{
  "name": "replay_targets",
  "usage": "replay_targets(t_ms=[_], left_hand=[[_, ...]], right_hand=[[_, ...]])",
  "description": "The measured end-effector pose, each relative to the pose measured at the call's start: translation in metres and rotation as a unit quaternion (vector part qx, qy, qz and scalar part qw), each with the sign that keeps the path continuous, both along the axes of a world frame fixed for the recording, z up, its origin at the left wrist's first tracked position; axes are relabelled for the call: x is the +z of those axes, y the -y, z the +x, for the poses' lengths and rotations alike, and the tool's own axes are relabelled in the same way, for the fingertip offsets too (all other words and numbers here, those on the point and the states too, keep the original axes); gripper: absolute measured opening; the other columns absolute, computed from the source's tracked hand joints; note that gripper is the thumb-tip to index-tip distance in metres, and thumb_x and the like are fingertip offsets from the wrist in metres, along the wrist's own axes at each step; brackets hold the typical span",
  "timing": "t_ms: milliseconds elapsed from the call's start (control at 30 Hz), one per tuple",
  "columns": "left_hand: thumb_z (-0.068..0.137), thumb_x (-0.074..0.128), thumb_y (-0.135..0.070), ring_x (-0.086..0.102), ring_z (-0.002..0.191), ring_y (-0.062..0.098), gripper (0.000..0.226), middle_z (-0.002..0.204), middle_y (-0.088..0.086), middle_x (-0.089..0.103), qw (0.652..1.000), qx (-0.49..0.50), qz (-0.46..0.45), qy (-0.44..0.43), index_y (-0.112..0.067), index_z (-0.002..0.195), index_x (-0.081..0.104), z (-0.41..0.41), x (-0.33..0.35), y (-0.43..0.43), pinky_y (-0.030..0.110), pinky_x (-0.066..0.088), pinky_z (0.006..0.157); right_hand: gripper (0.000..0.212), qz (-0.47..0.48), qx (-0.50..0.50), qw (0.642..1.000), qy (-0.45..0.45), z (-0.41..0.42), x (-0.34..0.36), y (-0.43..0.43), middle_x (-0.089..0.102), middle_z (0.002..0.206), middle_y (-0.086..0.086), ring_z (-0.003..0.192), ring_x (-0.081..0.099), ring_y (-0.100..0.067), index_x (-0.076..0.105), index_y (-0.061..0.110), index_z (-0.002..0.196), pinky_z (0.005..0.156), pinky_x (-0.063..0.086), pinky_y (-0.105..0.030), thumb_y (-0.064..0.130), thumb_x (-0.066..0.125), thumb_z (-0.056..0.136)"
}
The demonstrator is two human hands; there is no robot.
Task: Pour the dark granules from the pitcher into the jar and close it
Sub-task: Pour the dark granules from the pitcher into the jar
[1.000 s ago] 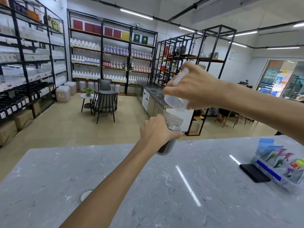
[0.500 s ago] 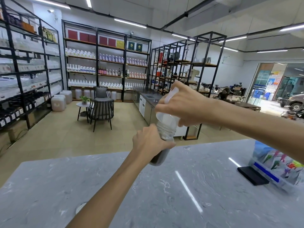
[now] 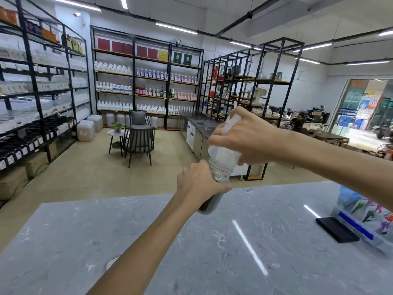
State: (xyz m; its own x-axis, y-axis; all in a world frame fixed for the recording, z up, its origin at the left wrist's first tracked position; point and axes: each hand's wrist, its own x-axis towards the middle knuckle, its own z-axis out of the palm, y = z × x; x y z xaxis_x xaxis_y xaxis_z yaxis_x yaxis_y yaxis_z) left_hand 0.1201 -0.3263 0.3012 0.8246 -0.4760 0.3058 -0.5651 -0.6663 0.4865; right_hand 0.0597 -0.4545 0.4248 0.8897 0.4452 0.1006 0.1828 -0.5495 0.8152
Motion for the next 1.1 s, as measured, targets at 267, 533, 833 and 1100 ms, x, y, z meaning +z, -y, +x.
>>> replay_targets(t_ms=[267, 533, 833, 1100], left_hand=[[0.069, 0.076, -0.068, 0.055, 0.085, 0.026, 0.067, 0.091, 0.000, 0.060, 1.000, 0.010, -0.009, -0.001, -0.013, 0.103, 0.057, 0.000, -0.001, -0.011, 0.032, 0.039, 0.067], [0.067, 0.075, -0.070, 0.053, 0.085, 0.023, 0.068, 0.091, -0.002, 0.060, 1.000, 0.019, 0.006, -0.005, -0.016, 0.104, 0.057, 0.006, -0.008, -0.021, 0.032, 0.040, 0.069], [0.063, 0.076, -0.071, 0.058, 0.090, 0.022, 0.067, 0.086, -0.011, 0.059, 0.999, 0.024, -0.021, -0.036, -0.024, 0.106, 0.054, 0.013, -0.024, -0.032, 0.033, 0.042, 0.070], [0.057, 0.091, -0.054, 0.058, 0.117, 0.012, 0.082, 0.121, -0.018, 0.065, 0.970, -0.052, -0.195, -0.139, -0.039, 0.128, 0.053, 0.008, -0.106, -0.081, 0.040, 0.052, 0.097]], right_hand=[[0.093, 0.020, 0.022, 0.999, 0.017, 0.005, -0.003, 0.003, 0.065, 0.127, 0.007, 0.104, 0.067, -0.021, 0.040, 0.030, 0.133, 0.104, 0.033, -0.056, 0.039, 0.091, 0.055], [0.093, 0.062, 0.053, 0.996, 0.036, 0.013, -0.015, 0.003, 0.067, 0.125, 0.004, 0.104, 0.069, -0.022, 0.045, 0.029, 0.131, 0.110, 0.031, -0.056, 0.037, 0.092, 0.052], [0.094, 0.318, 0.027, 0.947, -0.027, 0.013, -0.022, 0.016, 0.057, 0.138, 0.011, 0.124, 0.052, -0.012, 0.034, 0.037, 0.141, 0.119, -0.005, -0.045, 0.054, 0.083, 0.062], [0.103, 0.728, -0.052, 0.676, -0.100, -0.003, -0.134, 0.054, 0.042, 0.142, 0.003, 0.138, 0.035, -0.022, 0.031, 0.042, 0.139, 0.113, 0.034, -0.049, 0.056, 0.089, 0.055]])
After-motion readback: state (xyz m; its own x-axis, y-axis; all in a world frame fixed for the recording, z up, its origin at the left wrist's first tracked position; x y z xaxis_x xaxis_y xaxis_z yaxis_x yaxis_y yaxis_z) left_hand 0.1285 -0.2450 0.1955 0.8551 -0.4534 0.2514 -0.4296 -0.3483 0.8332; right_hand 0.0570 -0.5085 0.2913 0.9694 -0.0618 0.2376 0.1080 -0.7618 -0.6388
